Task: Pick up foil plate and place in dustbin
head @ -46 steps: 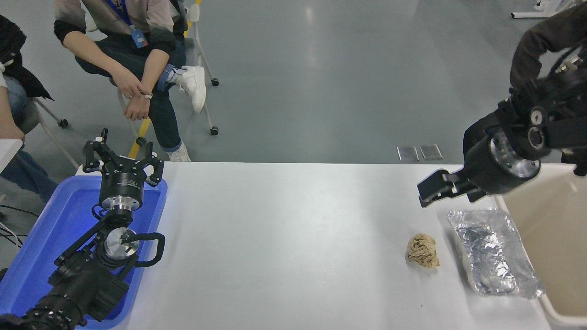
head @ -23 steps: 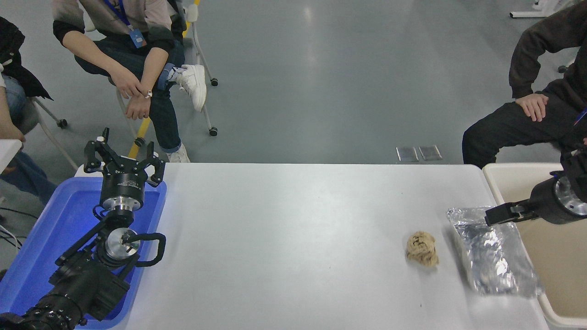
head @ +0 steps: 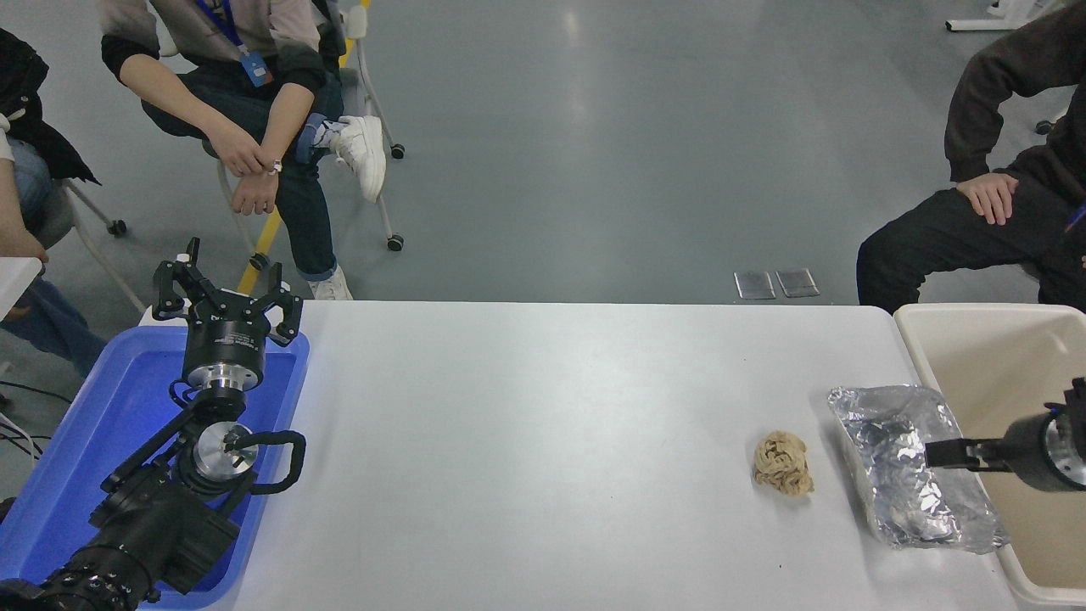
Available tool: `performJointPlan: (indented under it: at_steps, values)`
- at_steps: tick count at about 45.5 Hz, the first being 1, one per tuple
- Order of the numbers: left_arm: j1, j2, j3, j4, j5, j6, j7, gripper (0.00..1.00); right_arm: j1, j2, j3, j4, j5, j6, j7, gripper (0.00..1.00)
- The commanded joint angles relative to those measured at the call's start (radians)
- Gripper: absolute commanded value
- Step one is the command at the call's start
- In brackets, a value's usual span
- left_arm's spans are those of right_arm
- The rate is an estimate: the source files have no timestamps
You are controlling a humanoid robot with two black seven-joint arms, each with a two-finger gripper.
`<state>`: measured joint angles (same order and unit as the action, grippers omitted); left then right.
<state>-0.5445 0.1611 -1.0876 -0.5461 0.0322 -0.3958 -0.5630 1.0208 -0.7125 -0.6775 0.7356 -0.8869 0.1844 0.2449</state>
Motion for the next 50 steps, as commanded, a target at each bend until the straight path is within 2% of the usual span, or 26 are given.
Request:
performJointPlan:
  at_steps: [1, 10, 14, 18, 22, 23, 24, 25, 50]
  values:
    - [0.000, 0.000, 0.000, 0.000, 0.000, 0.000, 0.000, 0.99, -0.116, 0.048, 0.078, -0.125, -0.009, -0.074, 0.001, 1.00]
    - [0.000, 0.000, 0.000, 0.000, 0.000, 0.000, 0.000, 0.99, -0.156, 0.088, 0.105, -0.183, -0.009, -0.083, 0.001, 1.00]
    - [0.000, 0.000, 0.000, 0.000, 0.000, 0.000, 0.000, 0.99, -0.163, 0.091, 0.111, -0.183, -0.009, -0.083, 0.001, 0.92]
    - [0.000, 0.000, 0.000, 0.000, 0.000, 0.000, 0.000, 0.99, -0.169, 0.104, 0.128, -0.185, -0.009, -0.085, 0.001, 0.73]
    - [0.000, 0.000, 0.000, 0.000, 0.000, 0.000, 0.000, 0.99, -0.176, 0.105, 0.142, -0.186, -0.009, -0.083, -0.004, 0.45]
    - [0.000, 0.000, 0.000, 0.000, 0.000, 0.000, 0.000, 0.99, -0.177, 0.104, 0.145, -0.188, -0.009, -0.083, -0.006, 0.33]
    - [0.000, 0.000, 0.000, 0.000, 0.000, 0.000, 0.000, 0.99, -0.177, 0.105, 0.145, -0.191, -0.009, -0.082, -0.006, 0.11]
    - [0.000, 0.000, 0.000, 0.000, 0.000, 0.000, 0.000, 0.99, -0.177, 0.105, 0.145, -0.196, -0.009, -0.077, -0.006, 0.01]
    - [-0.002, 0.000, 0.000, 0.000, 0.000, 0.000, 0.000, 0.99, -0.151, 0.081, 0.156, -0.133, -0.006, -0.079, 0.002, 0.00]
